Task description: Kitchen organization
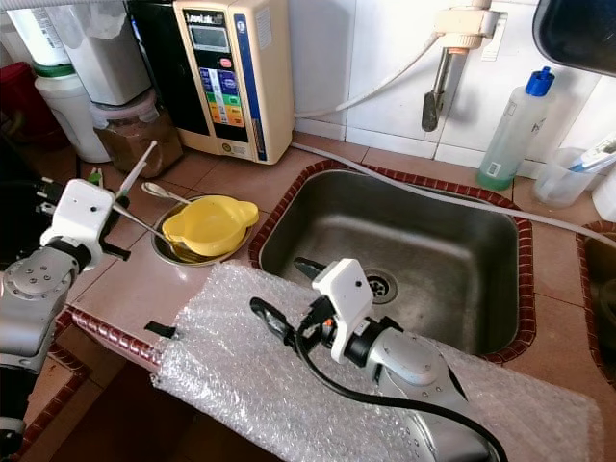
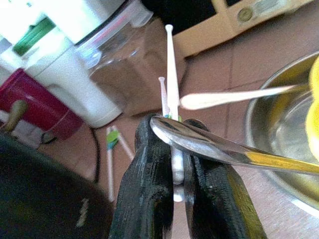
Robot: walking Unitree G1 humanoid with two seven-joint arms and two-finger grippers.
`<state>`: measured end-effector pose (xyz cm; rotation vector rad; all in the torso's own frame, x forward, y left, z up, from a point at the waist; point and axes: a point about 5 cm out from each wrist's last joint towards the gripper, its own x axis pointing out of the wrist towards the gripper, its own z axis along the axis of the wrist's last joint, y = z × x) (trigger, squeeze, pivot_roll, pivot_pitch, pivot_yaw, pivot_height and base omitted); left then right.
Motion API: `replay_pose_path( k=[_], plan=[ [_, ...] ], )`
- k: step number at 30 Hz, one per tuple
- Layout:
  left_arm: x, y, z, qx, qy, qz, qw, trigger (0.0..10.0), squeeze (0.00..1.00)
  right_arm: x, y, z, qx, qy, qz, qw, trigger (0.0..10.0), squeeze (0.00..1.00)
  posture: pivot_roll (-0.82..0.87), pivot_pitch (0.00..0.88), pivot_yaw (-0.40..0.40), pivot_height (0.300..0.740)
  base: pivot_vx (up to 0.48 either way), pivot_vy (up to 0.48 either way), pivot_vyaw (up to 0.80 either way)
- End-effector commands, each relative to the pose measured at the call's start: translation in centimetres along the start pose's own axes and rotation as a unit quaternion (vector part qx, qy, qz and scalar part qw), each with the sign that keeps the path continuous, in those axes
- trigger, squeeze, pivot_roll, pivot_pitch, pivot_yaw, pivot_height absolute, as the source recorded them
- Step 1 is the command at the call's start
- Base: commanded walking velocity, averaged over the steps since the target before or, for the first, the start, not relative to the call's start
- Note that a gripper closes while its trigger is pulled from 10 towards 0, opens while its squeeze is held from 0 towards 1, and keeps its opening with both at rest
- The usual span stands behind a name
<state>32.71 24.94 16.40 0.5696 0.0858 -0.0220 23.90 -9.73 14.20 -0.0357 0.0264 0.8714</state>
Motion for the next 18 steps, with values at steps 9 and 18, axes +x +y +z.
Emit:
replay_pose_path(
  k=[9,18],
  plan=[
    [-1.4,2.8,2.6,0.039,-0.058,0.118,0.991,0.0,0.00,0.1,-0.2,0.0,-0.006,-0.001,0.003,1.000,10.0,0.00,-0.07,0.006,0.069,0.740,0.000,0.000,0.00],
    [-1.9,-1.0,5.2,0.048,-0.162,0.097,0.981,0.0,0.00,0.2,-0.6,0.1,-0.006,-0.005,-0.002,1.000,10.0,0.00,-0.07,0.000,0.066,0.740,0.000,0.000,0.00]
  ],
)
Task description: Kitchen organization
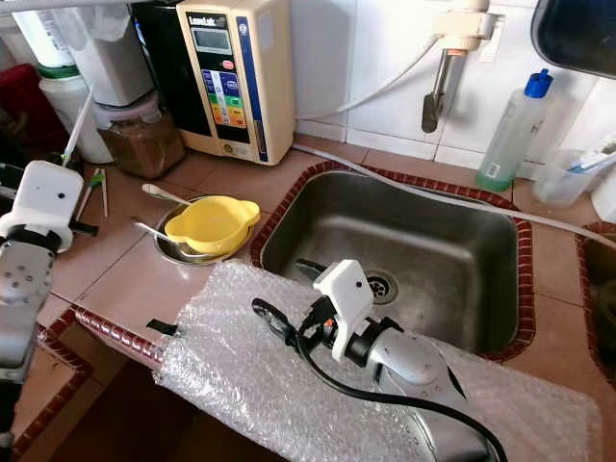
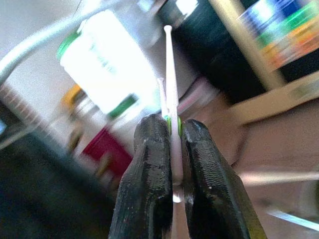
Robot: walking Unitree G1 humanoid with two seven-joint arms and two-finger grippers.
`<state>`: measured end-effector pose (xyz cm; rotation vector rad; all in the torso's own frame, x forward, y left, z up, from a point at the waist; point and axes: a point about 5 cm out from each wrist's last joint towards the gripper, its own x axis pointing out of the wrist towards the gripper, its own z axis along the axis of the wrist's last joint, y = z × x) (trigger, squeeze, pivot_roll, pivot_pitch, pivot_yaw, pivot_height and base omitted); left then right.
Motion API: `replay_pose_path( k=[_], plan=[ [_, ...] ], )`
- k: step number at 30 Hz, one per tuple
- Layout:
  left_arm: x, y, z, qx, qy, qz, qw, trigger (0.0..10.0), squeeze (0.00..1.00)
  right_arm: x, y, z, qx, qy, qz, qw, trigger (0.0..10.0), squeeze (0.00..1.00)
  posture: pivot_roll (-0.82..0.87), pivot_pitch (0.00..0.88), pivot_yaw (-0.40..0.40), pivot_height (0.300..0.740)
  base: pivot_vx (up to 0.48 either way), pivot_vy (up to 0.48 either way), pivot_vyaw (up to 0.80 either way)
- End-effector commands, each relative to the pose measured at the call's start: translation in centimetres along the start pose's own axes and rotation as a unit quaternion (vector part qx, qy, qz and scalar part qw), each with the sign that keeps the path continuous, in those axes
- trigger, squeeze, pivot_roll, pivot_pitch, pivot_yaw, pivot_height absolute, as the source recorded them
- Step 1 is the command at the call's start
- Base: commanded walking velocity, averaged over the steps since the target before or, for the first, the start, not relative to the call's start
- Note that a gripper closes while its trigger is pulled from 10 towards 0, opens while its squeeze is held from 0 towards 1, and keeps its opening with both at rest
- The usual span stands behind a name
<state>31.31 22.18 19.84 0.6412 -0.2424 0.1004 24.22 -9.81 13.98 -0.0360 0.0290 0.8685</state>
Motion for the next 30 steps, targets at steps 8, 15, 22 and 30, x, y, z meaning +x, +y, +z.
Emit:
replay_pose_path(
  k=[8,15,22,30],
  plan=[
    [-0.1,-4.0,2.0,-0.028,-0.053,-0.043,0.997,0.0,0.00,0.0,-0.5,0.5,-0.009,-0.009,-0.009,1.000,10.0,0.00,-0.09,0.000,0.068,0.740,0.000,0.000,0.00],
    [-0.5,-6.7,3.1,-0.030,-0.110,-0.085,0.990,0.0,0.00,0.1,-1.3,0.9,-0.003,-0.025,-0.036,0.999,10.0,0.00,-0.09,0.000,0.069,0.740,0.000,0.000,0.00],
    [-1.4,-8.8,2.9,-0.031,-0.140,-0.122,0.982,0.0,0.00,-0.1,-3.8,2.1,0.029,-0.066,-0.119,0.990,10.0,0.00,-0.10,0.000,0.066,0.740,0.000,0.000,0.00],
    [-2.0,-10.7,2.5,-0.011,-0.176,-0.167,0.970,0.0,0.00,-0.2,-5.4,3.2,0.091,-0.109,-0.161,0.977,10.0,0.00,-0.11,0.000,0.061,0.740,0.000,0.000,0.00]
  ],
)
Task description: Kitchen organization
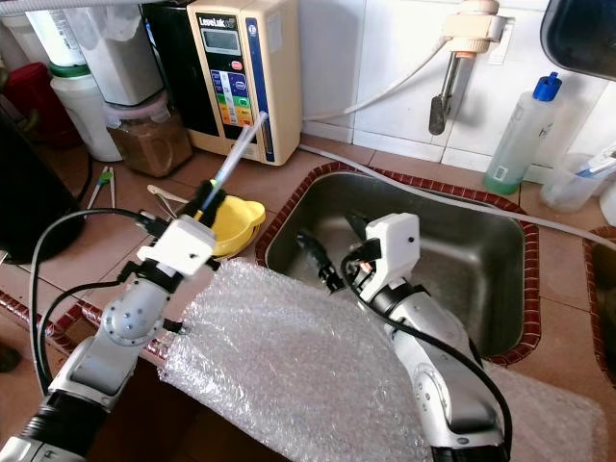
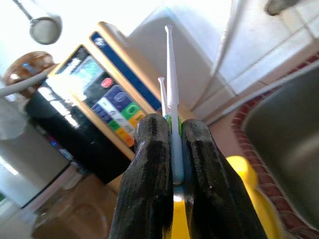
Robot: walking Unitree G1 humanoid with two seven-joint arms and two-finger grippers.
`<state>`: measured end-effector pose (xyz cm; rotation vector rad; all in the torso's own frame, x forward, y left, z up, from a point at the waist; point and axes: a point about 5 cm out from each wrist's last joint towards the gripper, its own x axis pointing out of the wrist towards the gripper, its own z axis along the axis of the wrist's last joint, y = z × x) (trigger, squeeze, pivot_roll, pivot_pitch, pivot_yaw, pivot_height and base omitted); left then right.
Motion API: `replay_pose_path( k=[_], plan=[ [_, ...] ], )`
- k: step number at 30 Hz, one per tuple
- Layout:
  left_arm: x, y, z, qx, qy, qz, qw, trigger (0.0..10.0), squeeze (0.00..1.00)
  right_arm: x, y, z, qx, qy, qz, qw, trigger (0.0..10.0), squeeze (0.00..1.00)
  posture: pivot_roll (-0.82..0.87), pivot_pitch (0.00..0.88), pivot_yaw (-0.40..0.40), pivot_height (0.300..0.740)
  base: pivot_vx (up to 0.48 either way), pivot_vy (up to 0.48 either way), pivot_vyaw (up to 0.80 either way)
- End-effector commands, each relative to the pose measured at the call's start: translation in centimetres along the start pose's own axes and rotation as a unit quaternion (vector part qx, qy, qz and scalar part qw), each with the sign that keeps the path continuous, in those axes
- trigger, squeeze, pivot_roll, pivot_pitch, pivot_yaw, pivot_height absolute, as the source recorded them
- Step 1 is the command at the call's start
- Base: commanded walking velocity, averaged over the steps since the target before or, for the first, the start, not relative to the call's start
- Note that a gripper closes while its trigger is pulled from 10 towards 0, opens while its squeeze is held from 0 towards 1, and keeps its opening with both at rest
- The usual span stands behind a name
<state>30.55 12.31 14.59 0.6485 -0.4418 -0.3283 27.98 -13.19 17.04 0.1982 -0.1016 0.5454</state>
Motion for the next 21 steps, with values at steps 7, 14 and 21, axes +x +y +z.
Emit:
replay_pose_path(
  k=[7,14,21],
  plan=[
    [0.6,-1.9,0.3,0.027,-0.044,-0.052,0.997,0.0,0.00,1.4,-1.4,0.6,0.136,-0.033,-0.050,0.989,10.0,0.00,-0.12,0.008,0.063,0.740,0.000,0.000,0.00],
    [1.3,-3.2,1.3,0.026,-0.082,-0.081,0.993,0.0,0.00,3.1,-2.0,-0.2,0.210,-0.031,-0.082,0.974,10.0,0.00,-0.11,0.037,0.064,0.740,0.000,0.000,0.00],
    [0.8,-3.6,1.3,0.043,-0.108,-0.129,0.985,0.0,0.00,4.3,-3.5,0.2,0.193,0.002,-0.063,0.979,10.0,0.00,-0.09,0.098,0.079,0.740,0.000,0.000,0.00]
  ],
)
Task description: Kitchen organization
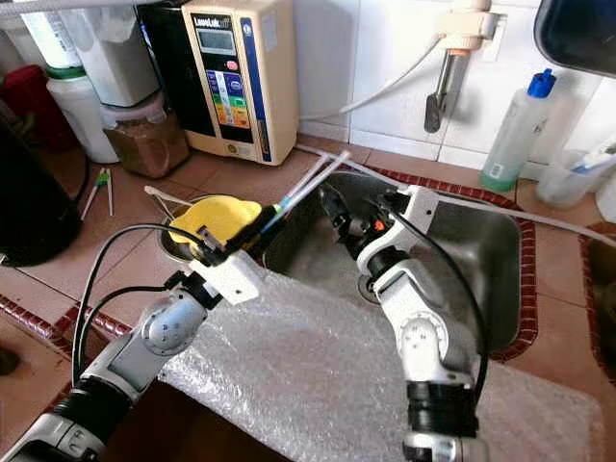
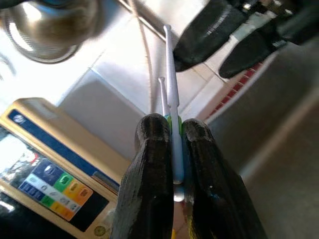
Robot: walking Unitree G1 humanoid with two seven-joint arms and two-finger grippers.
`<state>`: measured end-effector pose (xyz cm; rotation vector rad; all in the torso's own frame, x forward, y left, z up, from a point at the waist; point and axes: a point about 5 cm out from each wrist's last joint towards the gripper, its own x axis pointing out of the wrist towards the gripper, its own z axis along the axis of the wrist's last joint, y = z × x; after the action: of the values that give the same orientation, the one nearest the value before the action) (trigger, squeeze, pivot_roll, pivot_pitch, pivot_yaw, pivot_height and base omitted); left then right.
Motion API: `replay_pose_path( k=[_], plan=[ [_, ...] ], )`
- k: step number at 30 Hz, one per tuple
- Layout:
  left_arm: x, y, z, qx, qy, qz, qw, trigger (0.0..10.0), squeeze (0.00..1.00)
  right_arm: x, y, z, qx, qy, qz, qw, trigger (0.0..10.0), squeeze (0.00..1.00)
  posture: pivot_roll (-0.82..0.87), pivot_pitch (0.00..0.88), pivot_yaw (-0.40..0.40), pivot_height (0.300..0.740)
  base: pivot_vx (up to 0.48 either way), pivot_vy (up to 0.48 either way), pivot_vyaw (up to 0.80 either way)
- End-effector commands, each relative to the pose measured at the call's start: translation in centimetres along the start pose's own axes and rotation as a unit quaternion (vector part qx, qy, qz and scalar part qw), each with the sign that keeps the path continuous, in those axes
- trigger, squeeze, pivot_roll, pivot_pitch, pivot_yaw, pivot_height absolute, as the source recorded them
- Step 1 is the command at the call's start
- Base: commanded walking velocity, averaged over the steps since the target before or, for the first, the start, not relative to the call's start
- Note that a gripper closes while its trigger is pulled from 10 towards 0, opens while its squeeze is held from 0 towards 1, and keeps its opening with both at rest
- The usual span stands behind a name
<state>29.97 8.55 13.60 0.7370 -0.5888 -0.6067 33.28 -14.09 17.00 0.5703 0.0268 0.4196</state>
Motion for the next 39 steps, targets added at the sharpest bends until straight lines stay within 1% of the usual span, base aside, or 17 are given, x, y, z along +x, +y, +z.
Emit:
replay_pose_path(
  k=[1,3,5,8,11,15,16,18,20,23,29,32,33,34,35,38,39],
  plan=[
    [-0.2,-0.1,-0.4,0.009,0.004,-0.019,1.000,0.0,0.00,0.4,0.2,0.7,0.002,-0.002,0.013,1.000,10.0,0.00,-0.09,0.103,0.080,0.740,0.000,0.000,0.00],
    [-0.3,0.0,-0.8,0.006,0.016,-0.016,1.000,0.0,0.00,0.5,0.4,1.2,-0.014,-0.004,0.021,1.000,10.0,0.00,-0.09,0.110,0.083,0.740,0.000,0.000,0.00],
    [-0.3,0.2,-1.1,0.008,0.027,-0.005,1.000,0.0,0.00,0.5,0.4,1.4,-0.014,-0.006,0.021,1.000,10.0,0.00,-0.09,0.117,0.084,0.740,0.000,0.000,0.00],
    [0.0,1.0,-1.6,-0.002,0.051,0.029,0.998,0.0,0.00,-0.3,-0.2,1.3,-0.029,-0.003,0.013,0.999,10.0,0.00,-0.07,0.128,0.077,0.740,0.000,0.000,0.00],
    [0.2,1.4,-2.1,-0.002,0.068,0.053,0.996,0.0,0.00,-1.4,-0.6,0.4,-0.011,0.018,0.022,1.000,10.0,0.00,-0.07,0.128,0.066,0.740,0.000,0.000,0.00],
    [0.5,1.6,-2.3,-0.004,0.078,0.065,0.995,0.0,0.00,-1.7,-0.4,0.2,-0.006,0.029,0.042,0.999,10.0,0.00,-0.06,0.122,0.049,0.740,0.000,0.000,0.00],
    [0.7,1.8,-2.3,-0.002,0.077,0.072,0.994,0.2,0.00,-1.7,-0.1,0.3,-0.005,0.032,0.059,0.998,10.0,0.00,-0.05,0.115,0.033,0.740,0.000,0.000,0.00],
    [0.8,1.8,-2.3,-0.002,0.076,0.073,0.994,0.3,0.00,-1.7,0.0,0.4,0.001,0.031,0.063,0.998,10.0,0.00,-0.05,0.112,0.026,0.740,0.000,0.000,0.00],
    [1.1,1.6,-2.1,-0.003,0.074,0.074,0.995,0.5,0.00,-1.3,0.6,0.6,0.013,0.030,0.081,0.996,10.0,0.00,-0.05,0.102,0.016,0.740,0.000,0.000,0.00],
    [1.6,0.6,-1.5,-0.005,0.056,0.059,0.997,0.5,0.00,-0.7,1.6,0.9,0.020,0.035,0.109,0.993,10.0,0.00,-0.06,0.092,0.009,0.740,0.000,0.000,0.00],
    [1.5,-0.8,-0.9,-0.006,0.034,0.029,0.999,0.7,0.00,0.4,2.7,2.0,0.034,0.037,0.137,0.989,10.0,0.00,-0.07,0.094,-0.001,0.740,0.000,0.000,0.00],
    [1.6,-0.9,-0.7,-0.003,0.031,0.033,0.999,0.5,0.00,0.9,2.9,2.1,0.042,0.039,0.138,0.989,10.0,0.00,-0.06,0.099,-0.007,0.740,0.000,0.000,0.00],
    [1.7,-0.8,-0.3,0.005,0.022,0.045,0.999,0.3,0.00,1.2,2.8,1.7,0.060,0.038,0.128,0.989,8.4,0.00,-0.05,0.100,-0.009,0.740,0.000,0.000,0.00],
    [1.8,-0.7,-0.1,0.009,0.019,0.052,0.998,0.1,0.00,1.3,2.8,1.4,0.065,0.038,0.124,0.989,2.5,0.00,-0.05,0.099,-0.009,0.740,0.000,0.000,0.00],
    [1.8,-0.6,0.0,0.010,0.015,0.060,0.998,0.2,0.00,1.3,2.8,1.1,0.069,0.037,0.118,0.990,0.0,0.00,-0.04,0.094,-0.008,0.740,0.000,0.000,0.00],
    [1.8,-0.6,0.3,0.010,0.010,0.067,0.998,0.3,0.00,1.6,2.8,0.2,0.087,0.033,0.098,0.991,0.0,0.00,-0.03,0.084,-0.003,0.740,0.000,0.000,0.00],
    [1.9,-0.6,0.4,0.011,0.008,0.069,0.998,0.9,0.00,1.7,2.9,0.1,0.091,0.028,0.096,0.991,0.0,0.00,-0.03,0.070,-0.001,0.740,0.000,0.000,0.00]
  ],
)
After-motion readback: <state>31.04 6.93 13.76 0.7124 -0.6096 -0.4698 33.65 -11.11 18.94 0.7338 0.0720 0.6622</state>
